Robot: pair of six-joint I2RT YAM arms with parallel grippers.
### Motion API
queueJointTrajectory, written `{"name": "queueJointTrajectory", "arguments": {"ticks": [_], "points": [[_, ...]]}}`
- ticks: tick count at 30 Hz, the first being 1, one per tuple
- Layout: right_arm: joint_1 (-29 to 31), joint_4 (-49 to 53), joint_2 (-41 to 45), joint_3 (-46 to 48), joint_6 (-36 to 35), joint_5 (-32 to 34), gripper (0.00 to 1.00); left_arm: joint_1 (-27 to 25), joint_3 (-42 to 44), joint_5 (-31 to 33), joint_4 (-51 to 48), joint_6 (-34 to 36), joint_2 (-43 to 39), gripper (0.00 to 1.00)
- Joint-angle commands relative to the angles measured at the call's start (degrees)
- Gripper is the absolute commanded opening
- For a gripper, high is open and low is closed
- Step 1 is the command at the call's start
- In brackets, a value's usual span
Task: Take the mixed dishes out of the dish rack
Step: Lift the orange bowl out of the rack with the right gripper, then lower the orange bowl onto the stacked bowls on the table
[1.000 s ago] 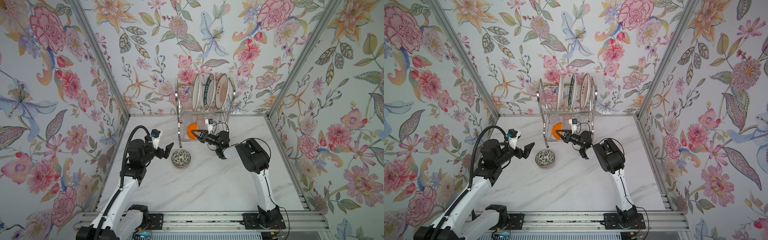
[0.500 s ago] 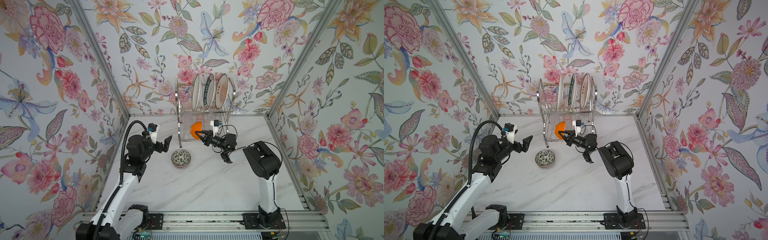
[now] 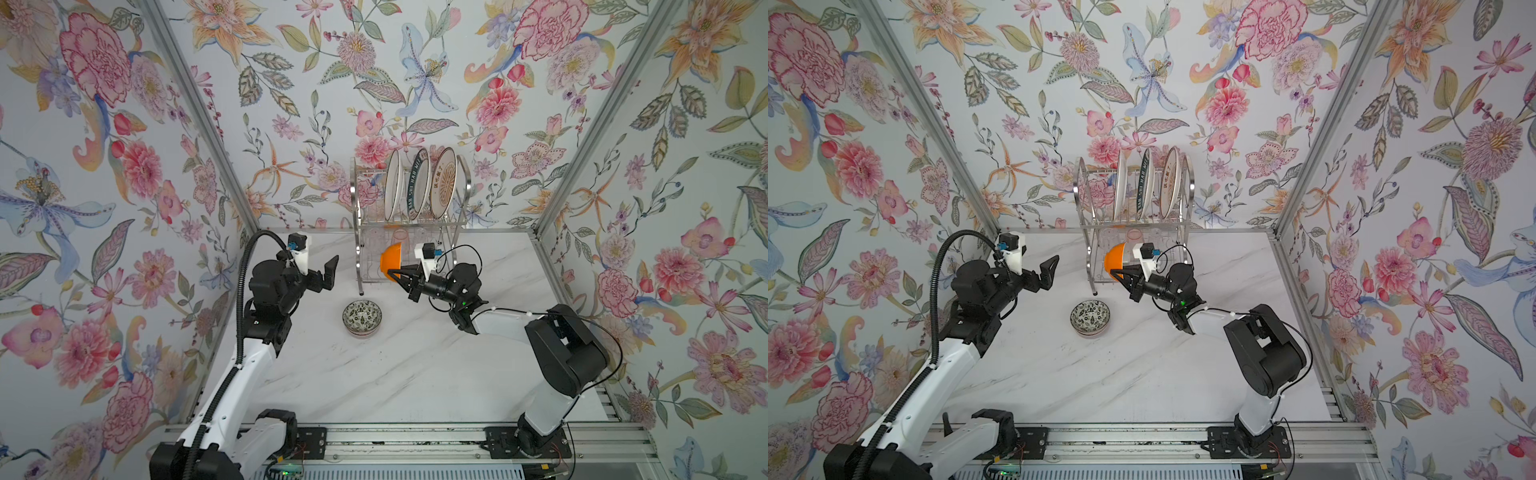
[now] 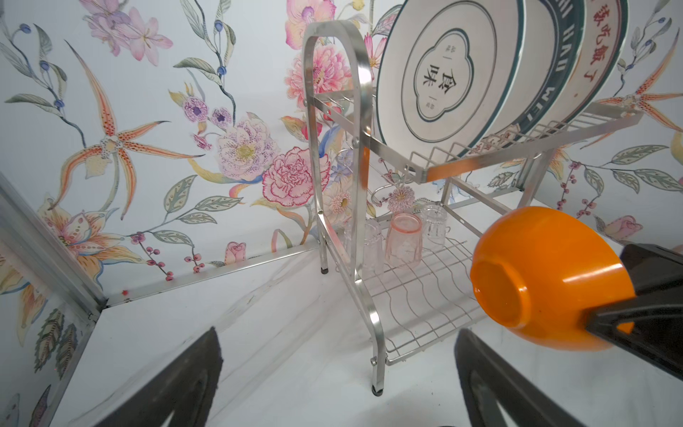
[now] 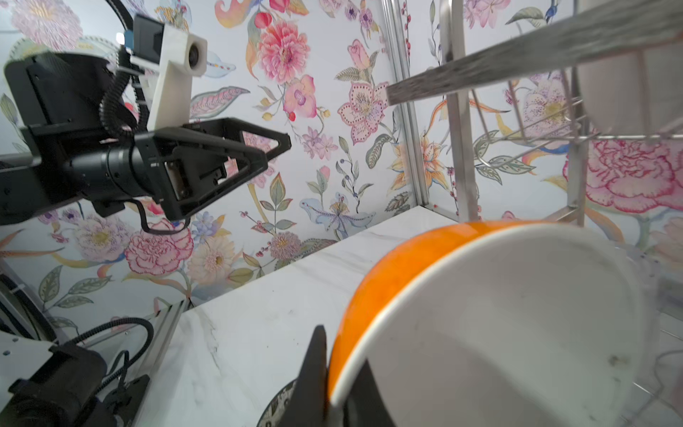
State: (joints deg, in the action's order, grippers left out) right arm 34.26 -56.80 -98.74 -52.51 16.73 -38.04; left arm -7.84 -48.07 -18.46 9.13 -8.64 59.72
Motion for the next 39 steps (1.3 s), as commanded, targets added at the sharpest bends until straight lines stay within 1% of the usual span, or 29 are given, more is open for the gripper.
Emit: {"name": "queueJointTrajectory", "arguments": {"ticks": [1,3,6,9,12,15,19,21,24,27,30,32,35,39], "points": [[1.5,18.3,4.1,-2.7,-12.8,2.4,0.00,0.0,-2.9,3.3,1.6,-1.8,1.3,0.99],[2.4,28.1,5.7,-4.8,-17.8,4.2,0.00,0.4,-3.5,3.1,1.5,-2.3,2.3,0.99],[5.7,40.3,7.0,-7.6,-25.1,7.8,0.00,1.1,-4.1,3.2,1.4,-2.8,3.6,0.99],[8.1,51.9,6.8,-11.7,-30.5,11.4,0.00,2.9,-4.8,2.9,0.6,-3.7,5.1,0.99],[10.6,60.9,5.9,-15.8,-34.9,14.6,0.00,5.2,-5.1,1.6,0.9,-6.0,6.6,0.99],[13.2,67.0,4.4,-19.3,-38.0,17.8,0.00,6.3,-4.9,1.1,1.0,-7.1,8.0,0.99],[16.3,73.0,1.5,-24.4,-40.2,20.9,0.00,7.4,-4.4,1.7,1.2,-7.6,9.4,0.99],[17.7,76.1,-0.4,-27.2,-40.7,23.5,0.00,7.8,-3.9,2.6,1.1,-7.8,10.0,0.99],[19.1,81.0,-3.2,-31.4,-41.2,25.9,0.00,8.0,-3.3,5.9,0.7,-8.5,10.5,0.99],[20.5,82.6,-4.9,-33.6,-42.6,28.1,0.00,8.3,-2.7,7.8,0.3,-8.6,10.9,0.99],[20.8,86.4,-7.9,-38.4,-42.4,27.7,0.00,8.6,-1.5,7.4,1.0,-8.4,10.9,0.99],[21.6,89.7,-10.2,-41.9,-42.8,29.5,0.00,8.8,-0.2,7.2,2.2,-8.8,10.9,1.00],[22.5,91.9,-12.4,-44.4,-42.7,33.3,0.00,9.0,-0.2,5.8,2.4,-9.4,11.9,1.00],[23.2,96.4,-15.6,-48.7,-41.1,34.6,0.00,9.0,0.3,5.5,3.8,-10.4,12.4,0.99]]}}
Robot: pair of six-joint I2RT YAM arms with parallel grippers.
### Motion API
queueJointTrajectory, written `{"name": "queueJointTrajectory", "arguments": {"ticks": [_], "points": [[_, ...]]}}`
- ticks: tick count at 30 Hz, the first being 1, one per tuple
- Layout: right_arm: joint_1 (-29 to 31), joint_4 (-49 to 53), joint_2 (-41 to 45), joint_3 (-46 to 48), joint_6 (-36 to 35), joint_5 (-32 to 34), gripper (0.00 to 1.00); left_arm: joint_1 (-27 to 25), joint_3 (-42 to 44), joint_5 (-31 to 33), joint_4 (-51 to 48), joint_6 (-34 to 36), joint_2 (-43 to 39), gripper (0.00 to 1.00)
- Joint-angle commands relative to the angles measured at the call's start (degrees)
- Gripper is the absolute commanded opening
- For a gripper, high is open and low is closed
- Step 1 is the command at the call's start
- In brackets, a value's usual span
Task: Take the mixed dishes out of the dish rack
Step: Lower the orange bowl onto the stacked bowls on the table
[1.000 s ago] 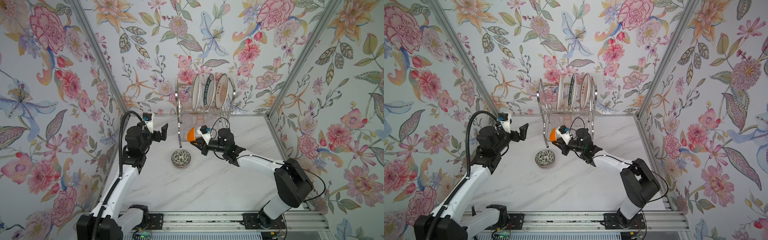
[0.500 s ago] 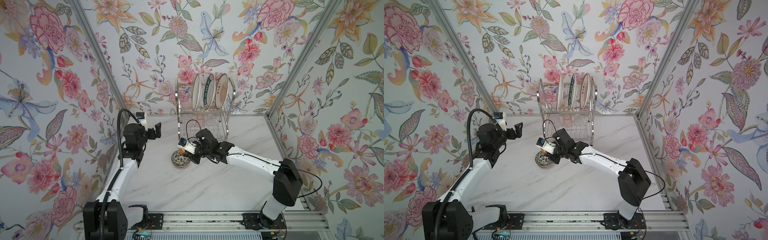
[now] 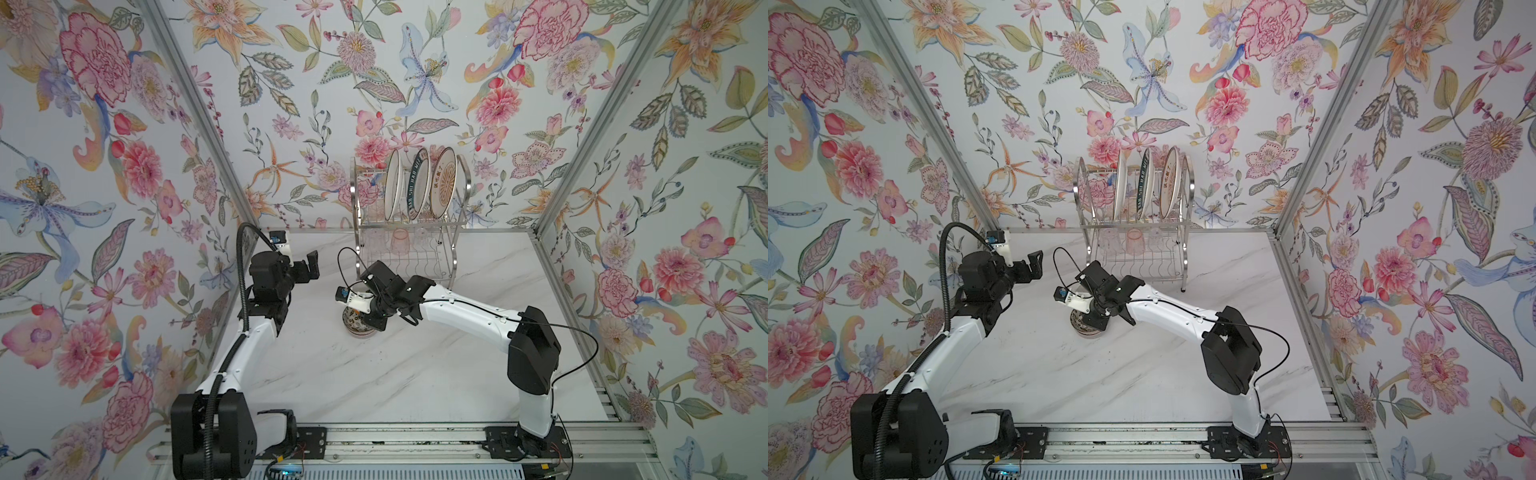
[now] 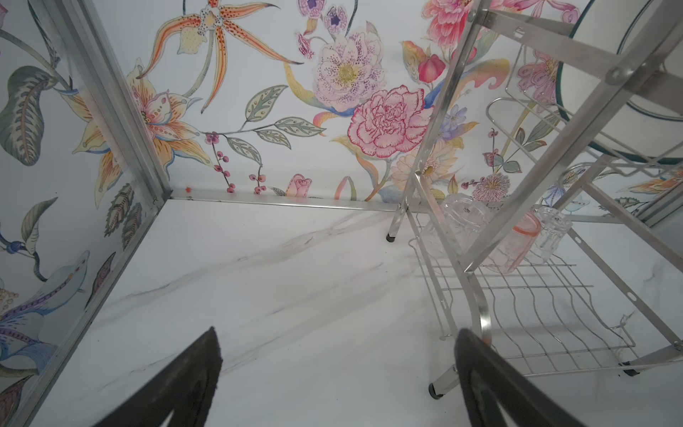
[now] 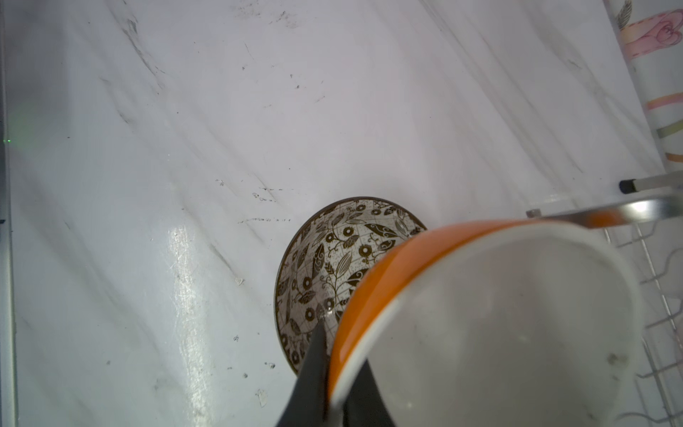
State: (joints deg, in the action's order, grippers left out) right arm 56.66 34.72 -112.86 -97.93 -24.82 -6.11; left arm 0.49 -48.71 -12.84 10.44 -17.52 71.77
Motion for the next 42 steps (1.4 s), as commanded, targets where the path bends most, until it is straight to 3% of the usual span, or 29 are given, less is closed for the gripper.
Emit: {"name": "queueJointTrajectory", "arguments": {"ticks": [1,13,24,37,42], "points": [[1.0,5.3,-2.0,-3.8,0.5,2.9,0.00,0.6,1.3,0.0,2.8,-1.5,0.4,0.99],[2.2,14.9,-10.3,-16.0,1.9,2.4,0.00,0.7,2.1,1.5,1.0,0.8,-0.1,0.99],[2.5,19.3,-13.6,-19.8,4.2,3.3,0.00,0.6,1.8,0.6,1.1,0.9,0.9,0.99],[2.1,21.2,-16.2,-22.9,6.0,1.5,0.06,0.7,1.4,0.7,-0.3,1.6,0.0,0.99],[2.2,21.3,-16.0,-23.2,6.6,0.8,0.13,0.6,1.4,0.7,-0.4,1.6,0.1,0.99]]}}
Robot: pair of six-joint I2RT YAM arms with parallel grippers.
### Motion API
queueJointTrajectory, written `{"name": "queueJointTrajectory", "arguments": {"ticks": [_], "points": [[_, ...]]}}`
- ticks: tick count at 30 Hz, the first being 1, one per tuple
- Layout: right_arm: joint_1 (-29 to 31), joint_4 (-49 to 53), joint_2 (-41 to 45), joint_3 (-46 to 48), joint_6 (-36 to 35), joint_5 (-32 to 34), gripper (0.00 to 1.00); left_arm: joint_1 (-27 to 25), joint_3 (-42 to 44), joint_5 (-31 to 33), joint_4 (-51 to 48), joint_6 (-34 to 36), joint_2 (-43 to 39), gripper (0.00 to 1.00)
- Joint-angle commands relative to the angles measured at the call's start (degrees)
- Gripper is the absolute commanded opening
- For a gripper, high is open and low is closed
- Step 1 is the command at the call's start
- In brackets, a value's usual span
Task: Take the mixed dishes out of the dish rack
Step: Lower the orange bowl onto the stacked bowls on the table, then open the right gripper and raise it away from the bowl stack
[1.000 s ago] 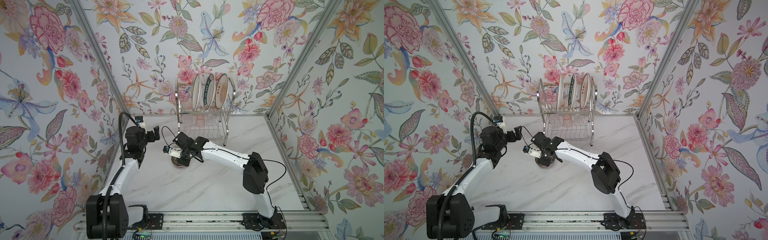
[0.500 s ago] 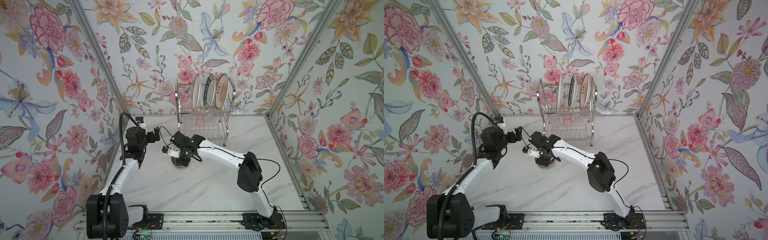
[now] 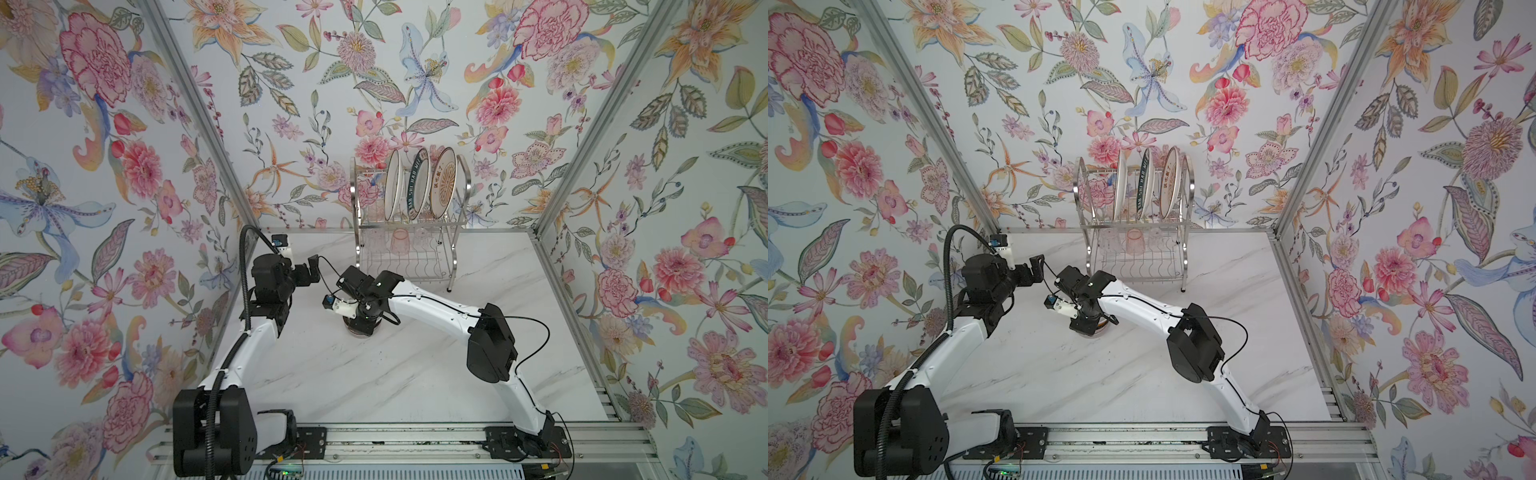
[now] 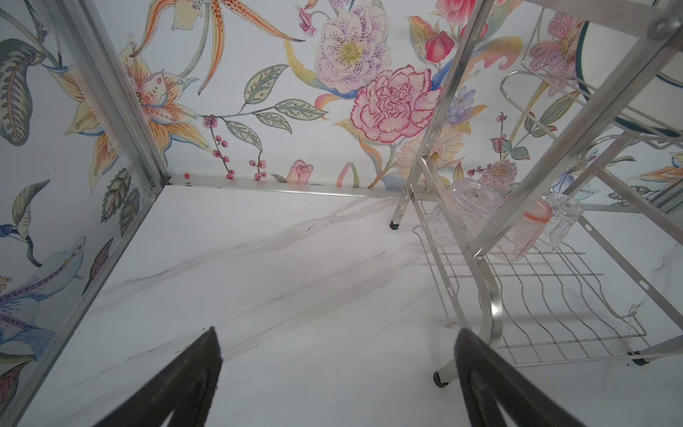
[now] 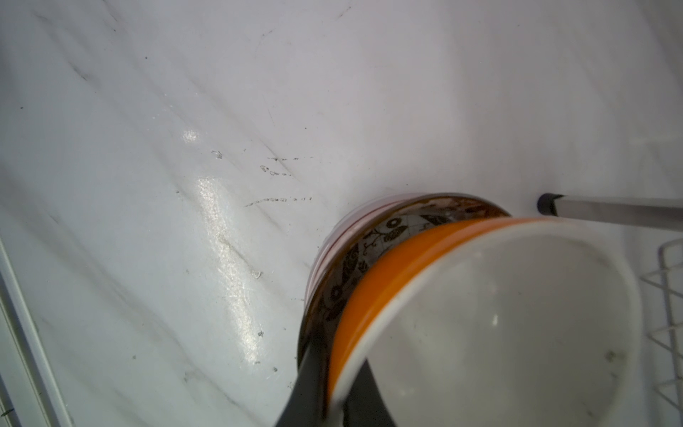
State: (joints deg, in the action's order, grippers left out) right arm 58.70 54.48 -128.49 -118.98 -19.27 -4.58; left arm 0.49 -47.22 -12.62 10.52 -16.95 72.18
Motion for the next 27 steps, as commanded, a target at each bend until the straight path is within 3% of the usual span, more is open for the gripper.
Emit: {"name": "queueJointTrajectory", "arguments": {"ticks": [1,16,27], "points": [[0.1,1.6,-0.4,-2.1,1.2,-0.4,0.16,0.7,-0.1,0.4,-0.3,1.1,-0.3,0.99],[0.1,2.0,1.0,-2.4,3.9,1.1,0.39,0.7,0.0,-0.6,0.1,1.3,-0.6,0.99],[0.2,1.3,2.4,-2.2,5.7,-0.2,0.44,0.7,-0.8,0.0,-1.4,1.7,-1.3,0.99]]}}
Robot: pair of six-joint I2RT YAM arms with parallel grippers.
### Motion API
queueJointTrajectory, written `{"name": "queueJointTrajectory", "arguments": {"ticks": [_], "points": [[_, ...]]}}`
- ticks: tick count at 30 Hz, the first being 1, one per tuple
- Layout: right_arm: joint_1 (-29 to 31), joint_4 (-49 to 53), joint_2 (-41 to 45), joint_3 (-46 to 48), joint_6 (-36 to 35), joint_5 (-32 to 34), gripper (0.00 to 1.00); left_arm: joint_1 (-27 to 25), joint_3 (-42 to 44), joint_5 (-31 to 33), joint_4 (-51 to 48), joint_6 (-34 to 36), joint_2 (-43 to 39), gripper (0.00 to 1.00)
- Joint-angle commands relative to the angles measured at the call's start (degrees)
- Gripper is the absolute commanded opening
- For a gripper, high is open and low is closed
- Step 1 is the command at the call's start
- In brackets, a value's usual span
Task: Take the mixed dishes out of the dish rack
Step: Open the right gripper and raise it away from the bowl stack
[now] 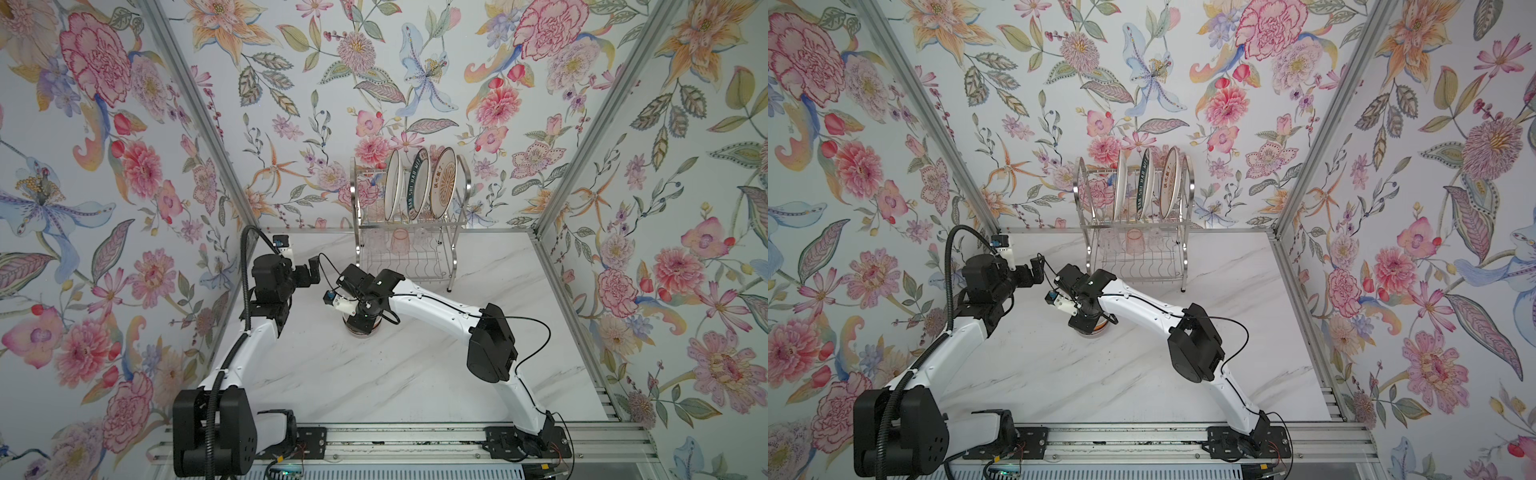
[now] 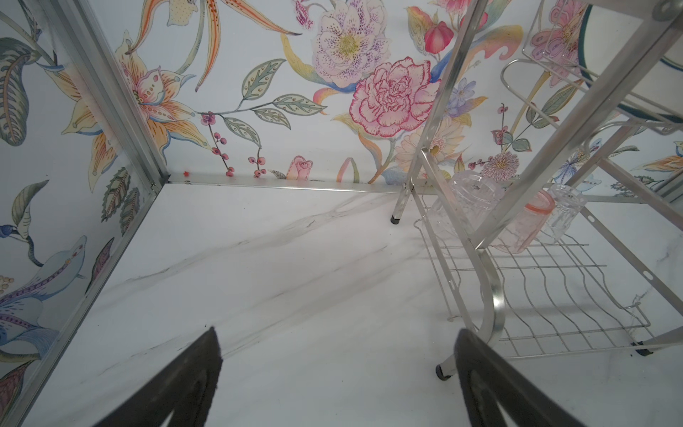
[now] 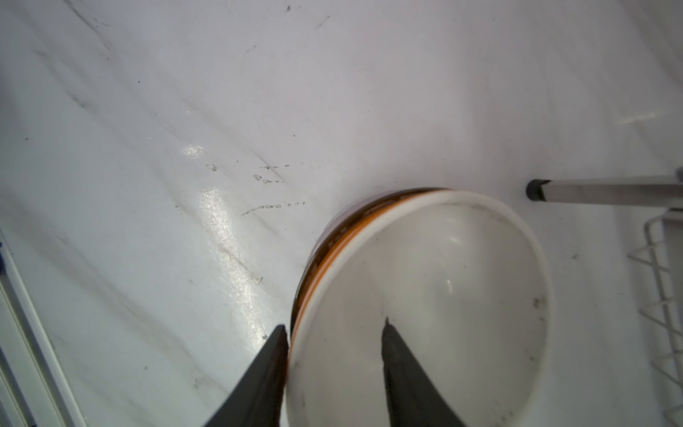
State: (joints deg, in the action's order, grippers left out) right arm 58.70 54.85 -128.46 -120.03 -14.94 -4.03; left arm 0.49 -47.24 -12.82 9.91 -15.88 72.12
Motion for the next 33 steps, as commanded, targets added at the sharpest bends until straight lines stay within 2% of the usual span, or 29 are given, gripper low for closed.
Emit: {"name": "queueJointTrajectory", "arguments": {"ticks": [1,5,11,23,28,33], "points": [[0.2,0.5,2.8,-0.9,1.8,-0.9,0.45,0.7,-0.9,0.1,-0.9,0.7,-1.4,0.99],[0.3,-2.7,4.8,1.1,3.2,-1.2,0.50,0.6,-1.4,0.3,-1.6,0.8,-2.0,0.99],[0.2,-11.7,10.9,9.0,6.0,0.9,0.65,0.6,-3.3,0.0,-2.4,1.6,-2.9,0.99],[-4.2,-43.0,32.8,38.1,13.1,8.9,0.85,-0.6,-6.2,-5.6,1.2,3.7,-7.1,0.99],[-6.8,-53.1,40.7,48.1,14.3,10.9,0.99,-4.3,-9.0,-6.3,-0.2,7.6,-8.5,0.99],[-9.9,-59.8,47.6,56.2,16.3,10.5,0.99,-10.4,-12.6,-3.8,-2.4,12.2,-7.9,0.99]]}}
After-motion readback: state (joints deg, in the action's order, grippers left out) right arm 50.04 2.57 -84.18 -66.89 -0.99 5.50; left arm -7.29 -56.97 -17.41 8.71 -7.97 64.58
